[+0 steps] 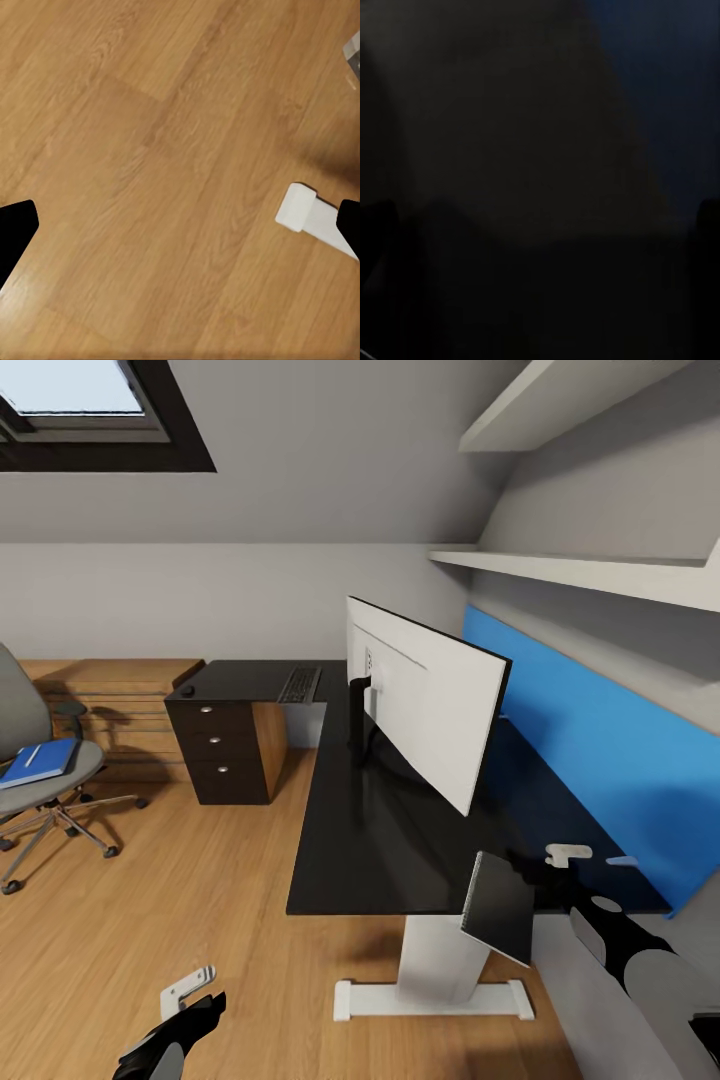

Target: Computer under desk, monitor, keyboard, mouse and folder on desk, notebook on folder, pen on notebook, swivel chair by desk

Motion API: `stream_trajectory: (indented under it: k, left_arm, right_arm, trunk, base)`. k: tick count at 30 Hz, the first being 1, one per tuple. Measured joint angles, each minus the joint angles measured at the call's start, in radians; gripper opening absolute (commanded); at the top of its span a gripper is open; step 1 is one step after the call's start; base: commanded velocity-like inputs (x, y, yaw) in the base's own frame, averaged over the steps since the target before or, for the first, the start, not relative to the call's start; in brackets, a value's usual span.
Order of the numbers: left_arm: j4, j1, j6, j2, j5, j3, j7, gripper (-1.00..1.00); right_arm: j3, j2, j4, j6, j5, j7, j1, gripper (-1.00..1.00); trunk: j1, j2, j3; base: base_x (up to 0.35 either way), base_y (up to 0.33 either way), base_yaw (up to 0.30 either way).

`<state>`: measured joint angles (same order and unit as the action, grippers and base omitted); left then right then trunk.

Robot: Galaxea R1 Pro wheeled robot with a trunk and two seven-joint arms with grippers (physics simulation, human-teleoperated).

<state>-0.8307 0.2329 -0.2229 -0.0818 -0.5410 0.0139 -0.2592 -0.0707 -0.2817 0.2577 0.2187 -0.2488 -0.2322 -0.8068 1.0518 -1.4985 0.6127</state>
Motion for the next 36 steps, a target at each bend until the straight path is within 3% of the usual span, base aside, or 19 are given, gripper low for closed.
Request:
stream_trajectory:
  k: [30, 36]
  left_arm:
    - [0.001, 0.000, 0.001, 0.001, -0.002, 0.000, 0.001, 1.00]
    - [0.001, 0.000, 0.001, 0.001, -0.002, 0.000, 0.000, 1.00]
  right_arm:
    - [0.003, -0.003, 0.048, -0.015, -0.012, -0.003, 0.001, 1.00]
    - [0.005, -0.003, 0.103, -0.119, -0.018, -0.005, 0.001, 1.00]
  trunk:
    - [0.000, 0.000, -0.041]
    - [0.001, 0.000, -0.043]
  base:
    - [-0.007, 0.000, 0.000]
    - [-0.246, 0.042, 0.000]
